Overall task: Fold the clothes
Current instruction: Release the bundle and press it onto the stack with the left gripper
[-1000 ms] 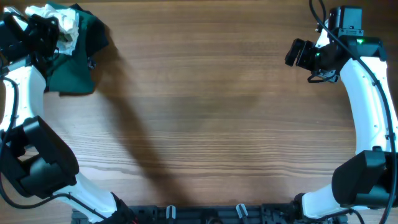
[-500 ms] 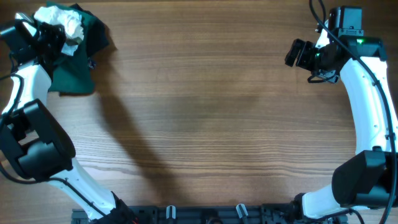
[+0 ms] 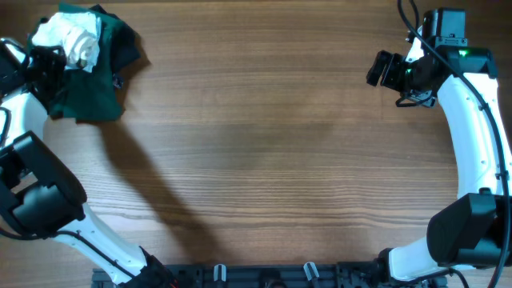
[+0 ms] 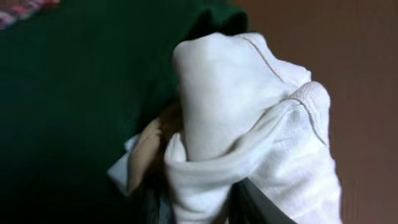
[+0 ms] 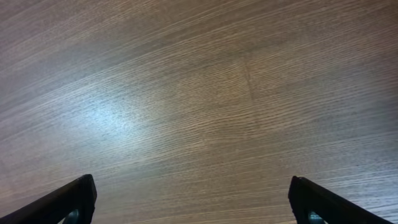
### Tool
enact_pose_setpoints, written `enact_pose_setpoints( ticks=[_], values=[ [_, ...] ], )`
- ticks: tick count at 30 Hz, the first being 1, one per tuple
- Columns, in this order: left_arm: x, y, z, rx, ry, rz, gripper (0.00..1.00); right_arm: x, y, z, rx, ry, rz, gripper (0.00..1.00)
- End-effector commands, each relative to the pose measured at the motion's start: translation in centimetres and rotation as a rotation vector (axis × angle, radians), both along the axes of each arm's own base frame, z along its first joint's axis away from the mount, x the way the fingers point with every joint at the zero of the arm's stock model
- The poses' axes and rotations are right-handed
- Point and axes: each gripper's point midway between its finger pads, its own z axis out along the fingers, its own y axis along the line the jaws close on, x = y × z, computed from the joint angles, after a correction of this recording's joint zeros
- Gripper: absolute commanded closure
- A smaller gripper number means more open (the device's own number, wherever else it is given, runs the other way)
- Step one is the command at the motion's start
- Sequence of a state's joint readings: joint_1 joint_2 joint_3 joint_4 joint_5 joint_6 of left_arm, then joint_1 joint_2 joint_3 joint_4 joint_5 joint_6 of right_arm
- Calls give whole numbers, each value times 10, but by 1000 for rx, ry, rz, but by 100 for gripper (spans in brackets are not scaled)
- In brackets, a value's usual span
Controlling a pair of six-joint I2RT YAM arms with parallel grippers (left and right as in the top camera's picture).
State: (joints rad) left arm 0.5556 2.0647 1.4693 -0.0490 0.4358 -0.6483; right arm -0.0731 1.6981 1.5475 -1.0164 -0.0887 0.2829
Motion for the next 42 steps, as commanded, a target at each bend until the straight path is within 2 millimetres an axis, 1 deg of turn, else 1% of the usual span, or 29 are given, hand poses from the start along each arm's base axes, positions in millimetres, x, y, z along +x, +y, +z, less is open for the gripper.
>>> enact_pose_setpoints(
  ticks=[1, 4, 5, 7, 9, 10, 12, 13, 14, 16, 21, 24, 26, 28, 29, 30, 31, 32, 33, 35, 36, 37, 38, 40, 42],
  values=[
    [2, 4, -5, 14, 6, -2, 52, 2, -1, 1, -3, -2, -14, 0],
    [2, 3, -5, 14, 6, -3, 51, 2, -1, 1, -3, -2, -14, 0],
    [2, 3, -5, 14, 6, -3, 48, 2, -1, 1, -4, -2, -14, 0],
    [2, 4, -4, 15, 5, -3, 48, 2, -1, 1, -4, -1, -14, 0],
    [2, 3, 2, 31, -5, -17, 47, 1, -1, 1, -4, -1, -14, 0],
    [2, 3, 6, 44, -11, -22, 46, 1, -1, 1, -3, 1, -14, 0],
    [0, 6, 23, 85, -35, -26, 35, 0, -1, 0, -3, 5, -13, 0],
    [-2, 8, 28, 92, -37, -17, 34, 0, -1, 0, -4, 6, -13, 0],
    [-6, 13, 37, 108, -40, 6, 34, 0, -1, 0, -3, 5, -13, 0],
    [-14, 22, 49, 131, -33, 47, 33, 0, -1, 0, -4, 5, -13, 0],
    [-34, 36, 63, 138, -9, 104, 32, 0, -1, 0, -3, 6, -14, 0],
    [-45, 40, 76, 139, -8, 122, 33, -1, -1, 0, -3, 8, -13, 0],
    [-51, 40, 93, 153, -30, 128, 32, -1, -1, 0, -3, 10, -14, 0],
    [-55, 35, 119, 174, -72, 123, 32, -2, -1, 0, -3, 13, -14, 0],
    [-56, 28, 135, 182, -104, 105, 37, -2, -1, 0, -3, 13, -13, 0],
    [-56, 13, 154, 185, -150, 63, 50, -2, -1, 0, -3, 13, -13, 0],
    [-54, 2, 165, 187, -176, 32, 70, -2, -1, 0, -3, 13, -13, 0],
    [-50, -15, 176, 196, -202, -9, 96, -1, -1, 0, -3, 12, -14, 0],
    [-44, -28, 180, 220, -212, -46, 96, -1, -1, 0, -3, 10, -13, 0],
    [-33, -55, 181, 299, -218, -139, 96, -1, -1, 0, -2, 10, -13, 0],
    [-23, -71, 173, 377, -189, -179, 96, -2, -1, 0, -2, 13, -13, 0],
    [-17, -75, 166, 427, -159, -175, 96, -2, -1, -1, -2, 16, -13, 0],
    [-11, -75, 156, 472, -115, -133, 96, -4, -1, -1, -2, 22, -13, 0],
    [0, -71, 140, 548, -59, -76, 96, -7, 0, -2, -1, 36, -13, 0],
    [15, -65, 121, 616, -44, -88, 96, -9, 0, -3, -3, 43, -9, 0]
  ],
)
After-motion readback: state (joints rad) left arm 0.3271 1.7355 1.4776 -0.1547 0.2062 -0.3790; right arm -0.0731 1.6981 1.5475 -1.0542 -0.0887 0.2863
